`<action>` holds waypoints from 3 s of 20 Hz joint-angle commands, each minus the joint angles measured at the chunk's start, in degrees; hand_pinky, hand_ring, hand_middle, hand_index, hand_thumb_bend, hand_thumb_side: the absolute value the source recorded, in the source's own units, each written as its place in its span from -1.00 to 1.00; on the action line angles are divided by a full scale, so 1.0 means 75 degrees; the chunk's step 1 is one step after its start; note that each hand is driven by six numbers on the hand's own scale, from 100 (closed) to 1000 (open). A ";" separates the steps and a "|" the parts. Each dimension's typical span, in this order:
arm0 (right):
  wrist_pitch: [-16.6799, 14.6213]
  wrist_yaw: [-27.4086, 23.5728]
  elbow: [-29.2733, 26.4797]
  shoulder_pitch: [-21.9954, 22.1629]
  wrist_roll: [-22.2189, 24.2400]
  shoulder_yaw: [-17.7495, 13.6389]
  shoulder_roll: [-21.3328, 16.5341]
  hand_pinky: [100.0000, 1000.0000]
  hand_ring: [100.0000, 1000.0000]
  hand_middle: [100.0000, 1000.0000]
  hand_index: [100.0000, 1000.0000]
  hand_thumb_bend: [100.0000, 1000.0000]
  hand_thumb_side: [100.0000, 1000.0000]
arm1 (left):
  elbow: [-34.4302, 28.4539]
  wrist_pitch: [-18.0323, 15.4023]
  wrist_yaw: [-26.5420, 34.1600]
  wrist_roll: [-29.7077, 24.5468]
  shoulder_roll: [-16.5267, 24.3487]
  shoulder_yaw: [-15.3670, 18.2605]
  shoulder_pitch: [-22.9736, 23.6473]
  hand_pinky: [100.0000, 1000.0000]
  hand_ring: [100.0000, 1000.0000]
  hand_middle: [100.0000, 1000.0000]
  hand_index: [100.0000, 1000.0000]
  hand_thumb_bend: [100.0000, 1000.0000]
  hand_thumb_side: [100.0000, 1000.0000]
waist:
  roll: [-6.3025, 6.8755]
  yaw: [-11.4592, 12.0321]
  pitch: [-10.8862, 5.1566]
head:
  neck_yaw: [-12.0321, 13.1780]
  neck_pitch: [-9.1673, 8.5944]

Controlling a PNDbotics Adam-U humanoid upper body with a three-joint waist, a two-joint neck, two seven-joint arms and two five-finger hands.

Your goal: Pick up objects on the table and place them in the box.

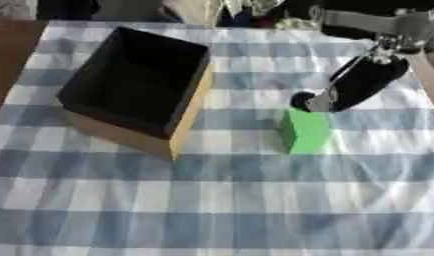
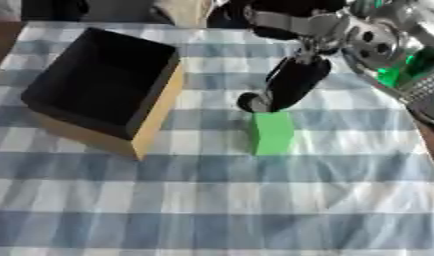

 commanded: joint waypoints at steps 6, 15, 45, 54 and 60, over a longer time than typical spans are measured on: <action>0.1606 -0.0198 0.0335 0.0125 0.1441 0.0230 -0.0248 0.96 1.00 0.83 0.98 -0.20 -1.00 | -0.0109 -0.0027 0.0002 -0.0018 0.0169 0.0014 -0.0080 0.11 0.41 0.06 0.39 -0.56 -0.36 | 0.0006 0.0021 -0.0092 | -0.0045 -0.0088; 0.1289 0.0103 0.1084 0.0390 0.1441 0.0335 -0.0182 0.95 1.00 0.79 0.98 -0.15 -0.49 | -0.0109 -0.0027 0.0020 -0.0040 0.0147 0.0002 -0.0084 0.11 0.42 0.06 0.39 -0.58 -0.36 | 0.0023 0.0027 -0.0079 | -0.0057 -0.0115; 0.0702 -0.0066 0.3374 0.0722 0.1441 0.0725 0.0438 0.96 1.00 0.81 0.99 -0.07 -0.83 | -0.0109 -0.0039 0.0059 -0.0088 0.0084 -0.0014 -0.0121 0.12 0.42 0.06 0.39 -0.60 -0.38 | 0.0078 0.0139 -0.0026 | -0.0106 -0.0149; 0.0667 0.0002 0.3690 0.0726 0.1441 0.0727 0.0618 0.90 0.97 0.53 0.72 -0.21 -0.88 | -0.0109 -0.0036 0.0076 -0.0094 0.0068 -0.0017 -0.0126 0.12 0.42 0.06 0.39 -0.59 -0.37 | 0.0106 0.0129 0.0009 | -0.0116 -0.0135; 0.1221 0.0371 0.2904 0.0637 0.1441 0.0331 0.0463 0.77 0.80 0.06 0.28 -0.86 -1.00 | -0.0109 -0.0039 0.0069 -0.0083 0.0068 -0.0011 -0.0112 0.12 0.42 0.06 0.39 -0.59 -0.36 | 0.0098 0.0091 -0.0005 | -0.0102 -0.0154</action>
